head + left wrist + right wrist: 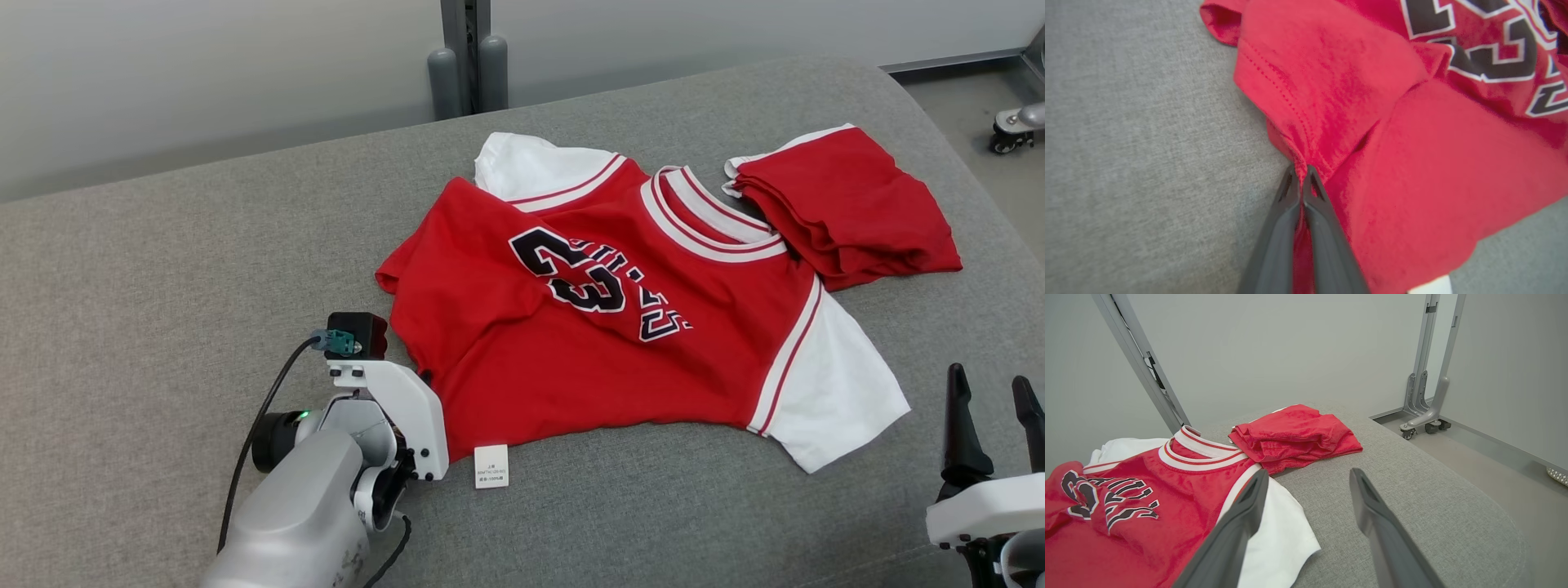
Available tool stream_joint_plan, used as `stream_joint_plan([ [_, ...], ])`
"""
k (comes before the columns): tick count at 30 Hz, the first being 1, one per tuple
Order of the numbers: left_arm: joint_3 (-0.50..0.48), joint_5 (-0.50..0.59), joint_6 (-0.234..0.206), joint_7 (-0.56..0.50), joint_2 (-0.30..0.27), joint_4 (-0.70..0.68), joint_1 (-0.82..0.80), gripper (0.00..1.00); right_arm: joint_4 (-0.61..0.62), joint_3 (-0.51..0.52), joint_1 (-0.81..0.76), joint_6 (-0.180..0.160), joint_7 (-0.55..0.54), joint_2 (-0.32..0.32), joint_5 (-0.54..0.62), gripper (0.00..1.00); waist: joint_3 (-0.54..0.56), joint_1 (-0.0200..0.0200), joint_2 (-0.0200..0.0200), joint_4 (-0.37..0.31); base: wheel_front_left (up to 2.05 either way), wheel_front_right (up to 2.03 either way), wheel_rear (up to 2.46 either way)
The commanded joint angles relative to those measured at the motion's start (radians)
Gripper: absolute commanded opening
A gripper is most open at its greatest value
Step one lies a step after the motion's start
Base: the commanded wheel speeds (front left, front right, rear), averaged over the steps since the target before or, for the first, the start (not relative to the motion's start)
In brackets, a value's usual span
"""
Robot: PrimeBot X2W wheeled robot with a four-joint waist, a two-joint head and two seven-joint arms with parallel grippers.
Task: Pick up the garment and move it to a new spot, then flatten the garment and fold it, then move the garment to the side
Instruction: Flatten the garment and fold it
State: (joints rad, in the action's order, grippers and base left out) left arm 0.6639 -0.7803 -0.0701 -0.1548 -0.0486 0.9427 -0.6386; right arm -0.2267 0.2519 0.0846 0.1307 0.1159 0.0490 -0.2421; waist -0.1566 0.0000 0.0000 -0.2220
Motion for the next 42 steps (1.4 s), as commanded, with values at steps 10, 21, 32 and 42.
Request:
stream_joint_plan([
  [10,-0.002,-0.01,-0.006,0.184,-0.02,0.047,-0.085,0.0,-0.003,-0.006,0.004,0.0,0.015,0.004,-0.006,1.0,-0.003,0.0,0.0,0.012,0.0,0.0,0.0],
  [21,-0.003,0.016,0.038,0.317,-0.055,0.149,-0.186,0.0,-0.002,-0.04,0.041,0.0,0.021,0.004,-0.015,1.0,-0.034,0.0,0.0,0.012,0.0,0.0,0.0],
  [32,-0.023,-0.021,0.105,0.388,-0.041,0.202,-0.138,1.0,-0.023,-0.018,0.03,0.0,0.029,0.004,-0.01,1.0,-0.023,0.0,0.0,0.06,0.0,0.0,0.0],
  [42,-0.024,-0.032,0.14,0.414,-0.041,0.167,-0.033,1.0,-0.023,-0.019,0.015,0.0,0.032,0.004,-0.018,1.0,-0.01,0.0,0.0,0.086,0.0,0.0,0.0],
])
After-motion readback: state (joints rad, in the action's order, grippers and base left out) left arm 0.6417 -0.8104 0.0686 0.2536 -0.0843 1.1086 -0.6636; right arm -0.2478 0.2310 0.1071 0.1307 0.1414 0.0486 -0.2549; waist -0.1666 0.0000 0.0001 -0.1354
